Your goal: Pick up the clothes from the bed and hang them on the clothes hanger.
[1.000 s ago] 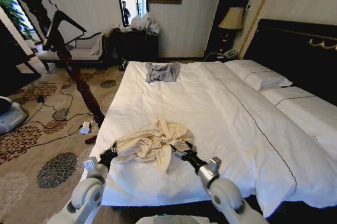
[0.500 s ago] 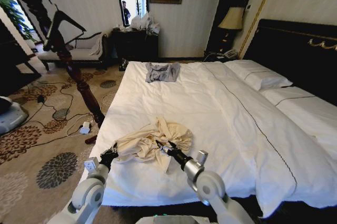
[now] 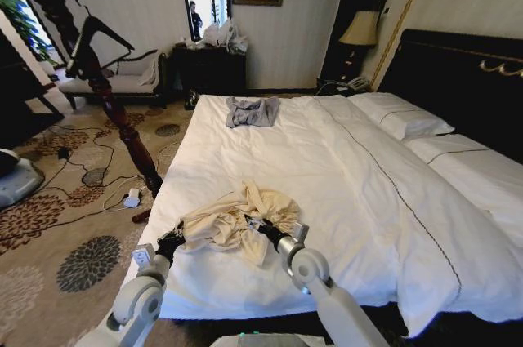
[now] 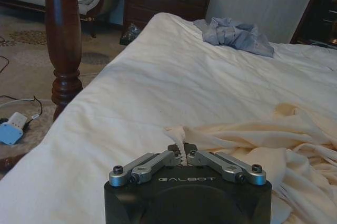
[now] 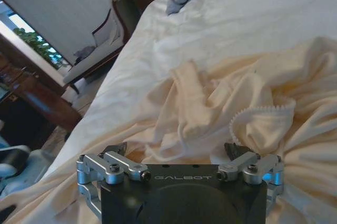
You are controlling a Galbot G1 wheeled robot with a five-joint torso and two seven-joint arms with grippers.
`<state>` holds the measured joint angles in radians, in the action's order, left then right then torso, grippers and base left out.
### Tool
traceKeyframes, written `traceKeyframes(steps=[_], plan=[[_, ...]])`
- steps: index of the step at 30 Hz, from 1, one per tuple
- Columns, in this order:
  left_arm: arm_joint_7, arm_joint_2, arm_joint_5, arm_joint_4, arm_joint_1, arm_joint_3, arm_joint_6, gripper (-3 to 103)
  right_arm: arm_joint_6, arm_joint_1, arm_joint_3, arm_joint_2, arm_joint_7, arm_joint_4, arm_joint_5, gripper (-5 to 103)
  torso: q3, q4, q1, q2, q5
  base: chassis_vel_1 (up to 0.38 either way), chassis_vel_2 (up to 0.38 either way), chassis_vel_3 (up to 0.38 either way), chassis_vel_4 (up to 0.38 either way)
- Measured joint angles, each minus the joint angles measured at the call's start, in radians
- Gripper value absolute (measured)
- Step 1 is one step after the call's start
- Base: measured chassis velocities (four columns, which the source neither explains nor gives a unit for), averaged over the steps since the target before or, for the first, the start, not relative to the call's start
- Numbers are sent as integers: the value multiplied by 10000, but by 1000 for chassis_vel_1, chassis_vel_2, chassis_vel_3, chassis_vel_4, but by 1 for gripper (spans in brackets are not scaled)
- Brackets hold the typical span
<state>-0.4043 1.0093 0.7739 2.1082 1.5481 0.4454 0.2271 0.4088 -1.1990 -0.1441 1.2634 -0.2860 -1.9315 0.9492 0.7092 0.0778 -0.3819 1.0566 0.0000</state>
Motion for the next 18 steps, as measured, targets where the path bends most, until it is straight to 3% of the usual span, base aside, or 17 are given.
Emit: traceKeyframes(steps=[9, 12, 18], plan=[[1, 20, -7, 15, -13, -93, 3, 0, -38, 490, -105, -29, -450, 237, 494, 103, 0, -2, -1, 0, 0, 0, 0, 0, 0], [1, 22, -4, 23, 15, -63, 4, 0, -42, 501, -125, -62, -513, 245, 556, 95, 0, -1, 0, 0, 0, 0, 0, 0, 0], [1, 61, -3, 14, 36, -57, 4, 0, -39, 325, -132, -144, -474, 199, 535, 69, -1, 0, 0, 0, 0, 0, 0, 0, 0]])
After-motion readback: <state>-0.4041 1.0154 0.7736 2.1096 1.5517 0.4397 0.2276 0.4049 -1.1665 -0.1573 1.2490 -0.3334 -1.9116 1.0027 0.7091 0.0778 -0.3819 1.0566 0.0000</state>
